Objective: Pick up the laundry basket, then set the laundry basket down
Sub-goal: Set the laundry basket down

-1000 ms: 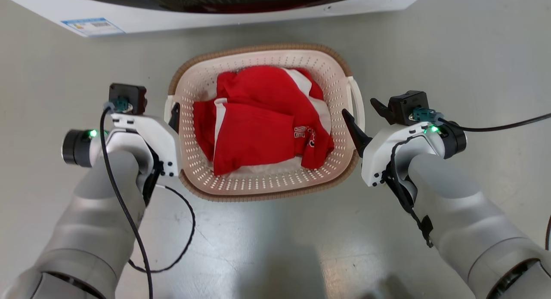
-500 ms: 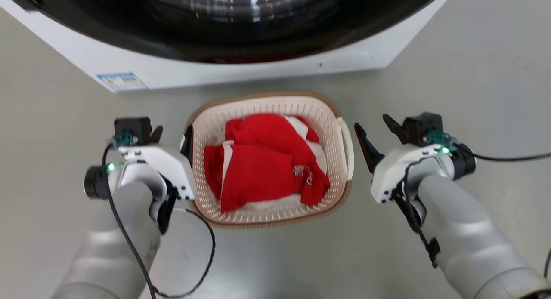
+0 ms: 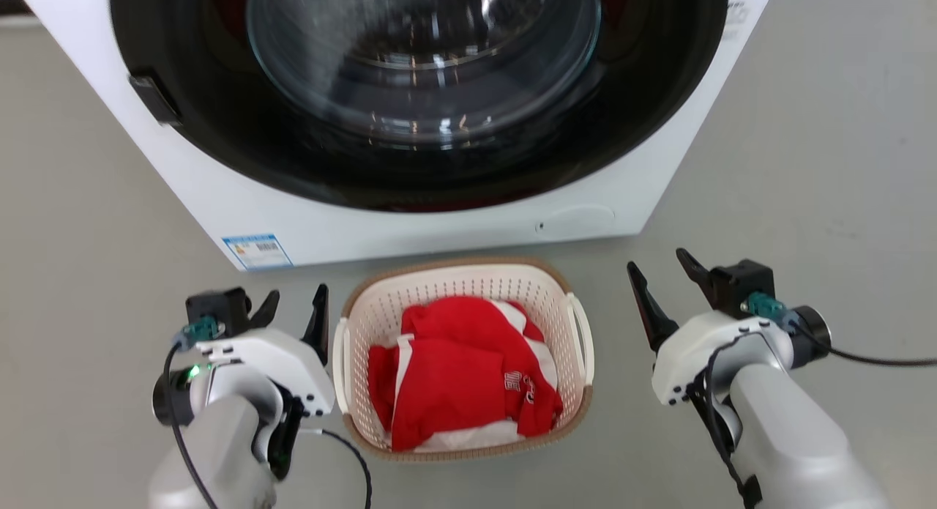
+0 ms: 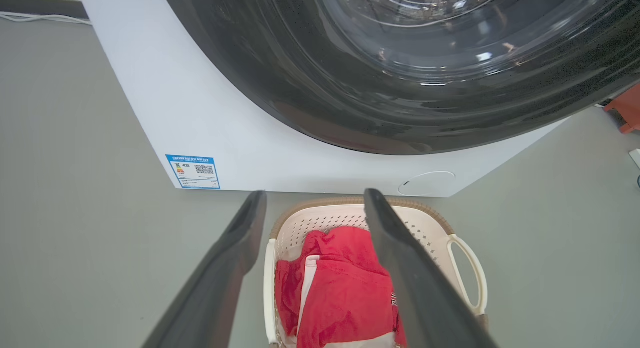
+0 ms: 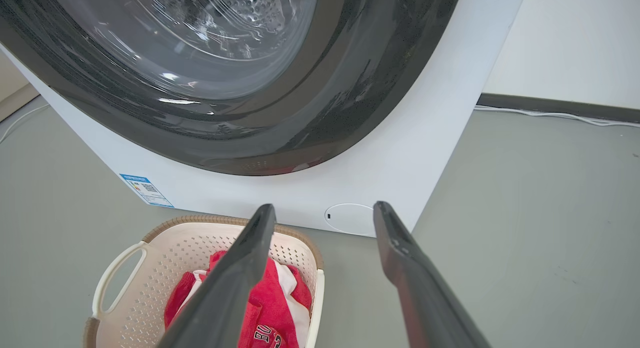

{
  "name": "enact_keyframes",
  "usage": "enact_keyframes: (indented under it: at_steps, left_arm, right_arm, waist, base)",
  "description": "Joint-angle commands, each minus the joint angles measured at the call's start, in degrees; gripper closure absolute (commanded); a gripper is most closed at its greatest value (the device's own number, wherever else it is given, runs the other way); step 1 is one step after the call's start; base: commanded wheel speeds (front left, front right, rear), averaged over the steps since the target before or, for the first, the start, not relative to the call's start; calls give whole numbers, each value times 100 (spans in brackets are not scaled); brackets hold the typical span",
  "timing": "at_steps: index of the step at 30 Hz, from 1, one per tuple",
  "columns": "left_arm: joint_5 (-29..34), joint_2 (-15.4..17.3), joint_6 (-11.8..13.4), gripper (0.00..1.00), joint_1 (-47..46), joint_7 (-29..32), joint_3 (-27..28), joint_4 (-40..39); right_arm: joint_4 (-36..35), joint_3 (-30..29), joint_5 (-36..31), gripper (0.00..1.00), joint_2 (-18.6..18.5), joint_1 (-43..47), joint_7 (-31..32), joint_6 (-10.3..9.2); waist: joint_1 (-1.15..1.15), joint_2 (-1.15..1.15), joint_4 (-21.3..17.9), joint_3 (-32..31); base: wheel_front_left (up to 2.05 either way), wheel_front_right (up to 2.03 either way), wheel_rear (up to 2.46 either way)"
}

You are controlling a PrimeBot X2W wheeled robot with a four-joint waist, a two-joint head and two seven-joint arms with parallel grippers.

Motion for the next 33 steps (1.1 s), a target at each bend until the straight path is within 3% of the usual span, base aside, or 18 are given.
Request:
enact_keyframes:
  at_steps: [1,13,23,33]
  left_arm:
    - [150,146,55,0,159,-61,277,-243]
    - [794,68,18,0,1141,-61,1202,-1396]
    - [1245,-124,-45,0,2058,-61,1803,-2161]
    - [1575,-296,-149,0,2592,-61,2334,-2592]
  right_arm:
    - [-248,-3,-172,0,69,196,-77,34]
    - [-1639,-528,-718,0,42,1120,-78,34]
    - [-2742,-818,-706,0,57,2050,-78,34]
    - [-3208,-1001,-763,0,38,2588,-78,34]
  waist:
    - [0,0,52,-308]
    - [0,0,173,-991]
    - [0,0,178,-1411]
    - [0,0,135,-1577]
  base:
    - [0,0,0]
    - [0,0,0]
    - [0,0,0]
    - [0,0,0]
